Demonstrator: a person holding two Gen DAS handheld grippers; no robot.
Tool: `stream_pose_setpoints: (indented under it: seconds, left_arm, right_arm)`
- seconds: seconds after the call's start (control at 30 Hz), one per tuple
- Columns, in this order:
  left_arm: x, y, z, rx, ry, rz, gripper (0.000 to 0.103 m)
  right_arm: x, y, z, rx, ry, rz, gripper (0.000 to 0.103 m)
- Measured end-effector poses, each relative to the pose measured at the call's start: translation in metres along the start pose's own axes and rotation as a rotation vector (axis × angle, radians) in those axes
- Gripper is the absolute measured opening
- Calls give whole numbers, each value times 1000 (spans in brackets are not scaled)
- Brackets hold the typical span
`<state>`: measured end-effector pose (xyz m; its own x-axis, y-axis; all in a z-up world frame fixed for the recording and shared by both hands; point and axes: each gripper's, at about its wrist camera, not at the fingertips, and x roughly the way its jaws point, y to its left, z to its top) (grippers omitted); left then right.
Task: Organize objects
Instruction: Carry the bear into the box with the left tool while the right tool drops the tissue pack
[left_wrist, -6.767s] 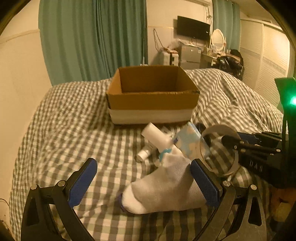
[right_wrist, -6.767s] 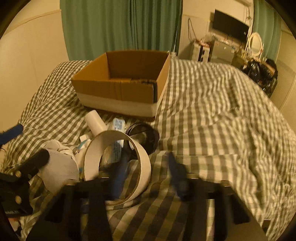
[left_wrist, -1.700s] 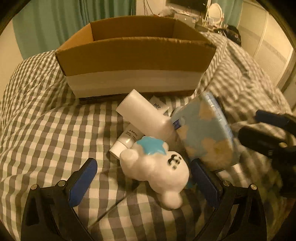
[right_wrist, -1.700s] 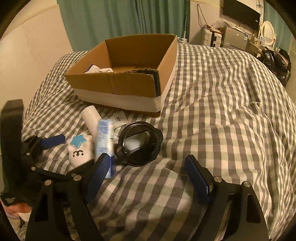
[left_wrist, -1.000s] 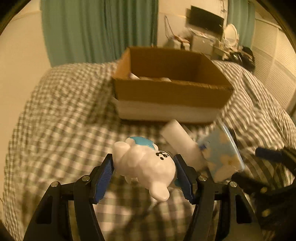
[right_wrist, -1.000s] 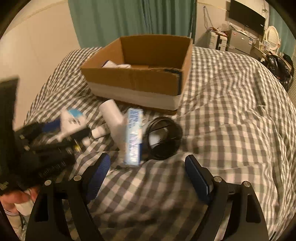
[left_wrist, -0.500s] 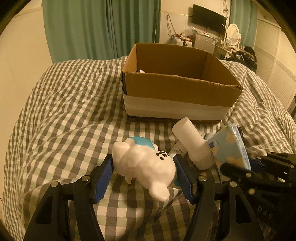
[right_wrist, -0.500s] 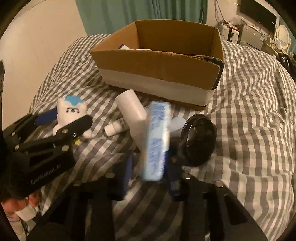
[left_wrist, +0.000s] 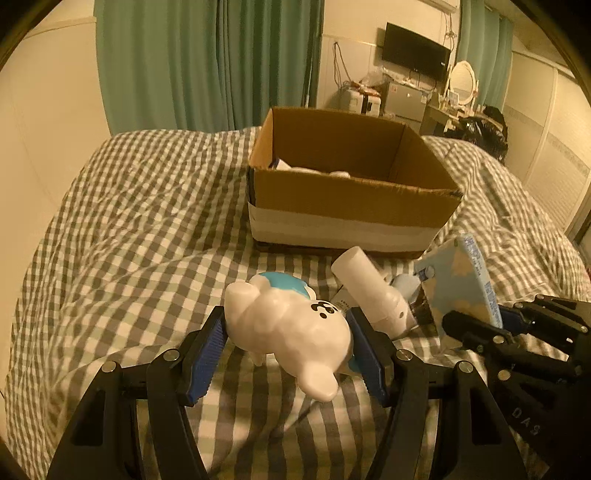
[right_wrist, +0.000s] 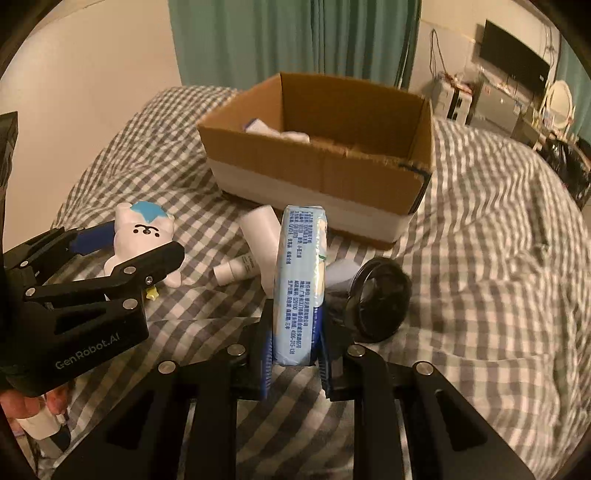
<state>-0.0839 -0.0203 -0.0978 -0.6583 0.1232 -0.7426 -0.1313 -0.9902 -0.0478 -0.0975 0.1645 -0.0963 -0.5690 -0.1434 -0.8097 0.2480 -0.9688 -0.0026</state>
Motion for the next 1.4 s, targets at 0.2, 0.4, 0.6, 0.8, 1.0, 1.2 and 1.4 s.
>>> stream_pose_setpoints:
  seconds: [0.2, 0.4, 0.6, 0.8, 1.0, 1.2, 1.4]
  left_arm:
    - [-27, 4, 5, -27, -45, -3, 67]
    - [-60, 4, 23, -26, -118, -52, 67]
    - [-80, -2, 55, -15, -171, -78, 67]
    - [-89, -7, 97, -4, -232, -63, 67]
    - [-73, -8, 144, 10, -259, -64, 67]
    - [-41, -12, 179, 53, -260, -59, 67]
    - [12, -15, 197, 70, -210, -81, 67]
  right_arm:
    - [-35, 4, 1, -20, -75, -14, 19]
    - [-68, 7, 16, -55, -151, -15, 19]
    - [-100, 4, 40, -80, -237, -37, 19]
    - [-119, -6, 74, -97, -300, -55, 19]
    - [-116, -20, 113, -90, -331, -54, 19]
    - [-92, -34, 151, -87, -327, -53, 19]
    - [-47, -52, 179, -71, -289, -47, 19]
